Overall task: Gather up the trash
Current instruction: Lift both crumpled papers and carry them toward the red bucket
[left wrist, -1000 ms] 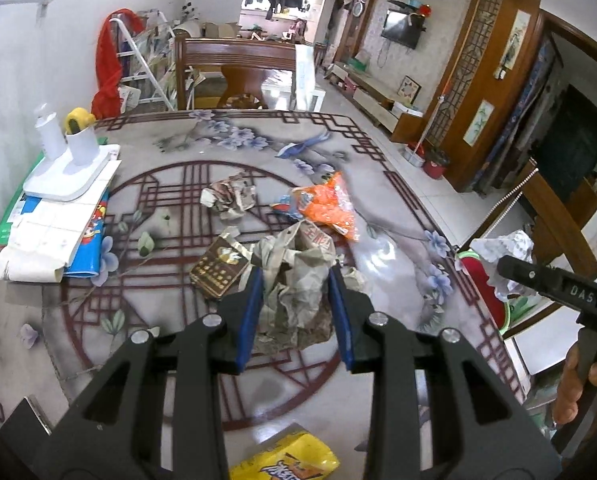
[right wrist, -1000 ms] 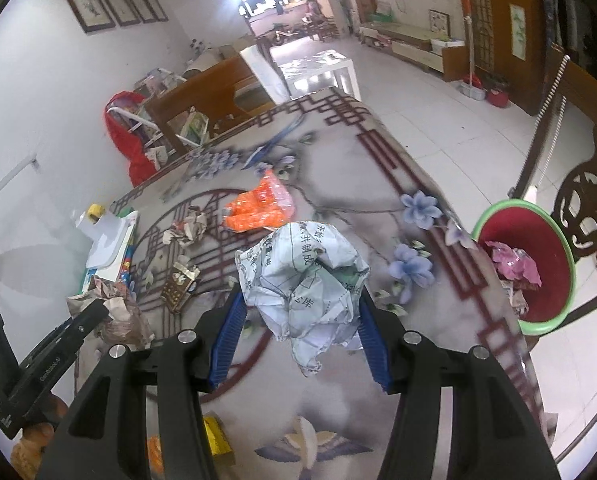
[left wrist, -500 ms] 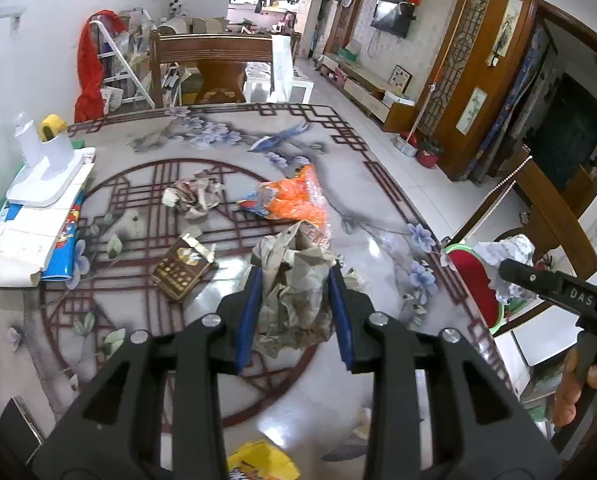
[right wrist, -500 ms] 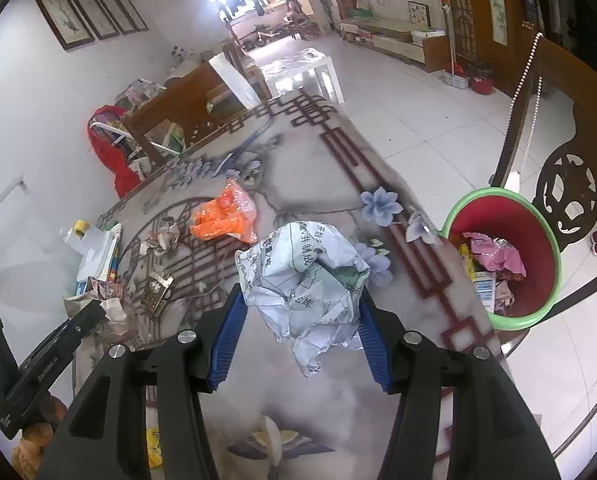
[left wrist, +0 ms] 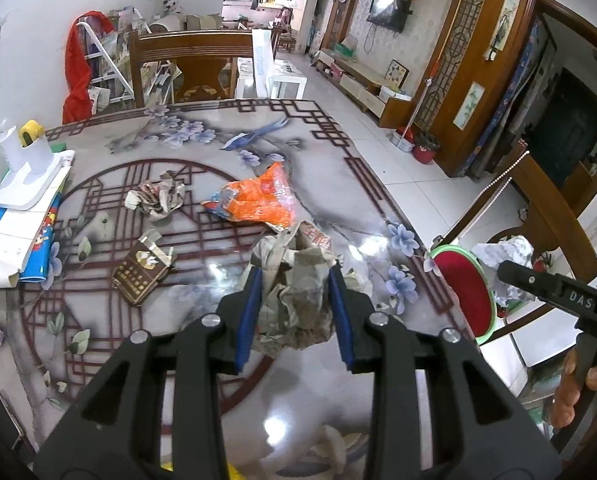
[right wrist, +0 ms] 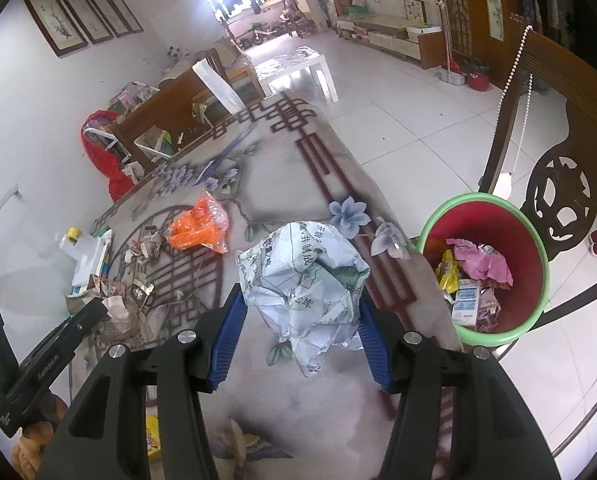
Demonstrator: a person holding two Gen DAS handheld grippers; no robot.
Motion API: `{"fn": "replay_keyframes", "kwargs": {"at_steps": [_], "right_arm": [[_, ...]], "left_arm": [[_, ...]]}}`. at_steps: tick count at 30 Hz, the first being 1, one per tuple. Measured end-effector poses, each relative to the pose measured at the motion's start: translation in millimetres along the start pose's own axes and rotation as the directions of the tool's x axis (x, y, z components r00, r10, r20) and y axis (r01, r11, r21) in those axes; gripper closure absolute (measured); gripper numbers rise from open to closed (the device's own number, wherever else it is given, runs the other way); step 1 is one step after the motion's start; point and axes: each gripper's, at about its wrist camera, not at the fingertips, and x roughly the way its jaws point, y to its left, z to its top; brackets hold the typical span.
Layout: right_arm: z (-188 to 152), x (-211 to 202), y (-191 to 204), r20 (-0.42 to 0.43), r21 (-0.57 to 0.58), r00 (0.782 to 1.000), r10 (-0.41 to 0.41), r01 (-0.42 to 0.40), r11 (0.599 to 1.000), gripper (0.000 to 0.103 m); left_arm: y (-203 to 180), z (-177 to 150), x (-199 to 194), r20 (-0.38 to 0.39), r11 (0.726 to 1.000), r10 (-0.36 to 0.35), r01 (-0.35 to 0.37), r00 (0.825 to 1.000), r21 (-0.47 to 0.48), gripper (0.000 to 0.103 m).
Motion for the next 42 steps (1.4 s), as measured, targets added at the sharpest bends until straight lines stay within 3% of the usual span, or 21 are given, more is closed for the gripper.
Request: {"fn": "replay_keyframes", "kwargs": {"at_steps": [16,32,42], "right_arm": [[25.9,7.3,-61.5,-0.021,0.023,0.999,0.040,-0.040,0.999,0.050],[27.5,-26.5,-162.0,0.013,0.140,0.999,-0.051,0.048,0.989,0.050],[23.1,-35.3,-226.6,-0.004,0.249,0.990,-0.140,0.137,0.959,0.049]], "left_arm": [[-61.7,7.7,21.0,-0.010,0.999,0.031,-0.031,0.999,0.018,0.071],[-171.8,22.6,59.4,-0.052,0.988,-0.104,0.109,0.993,0.112,0.071],[-233.9,28.9,102.2,-0.124,0.963,-0.178,0.198,0.976,0.182,0.071]]}}
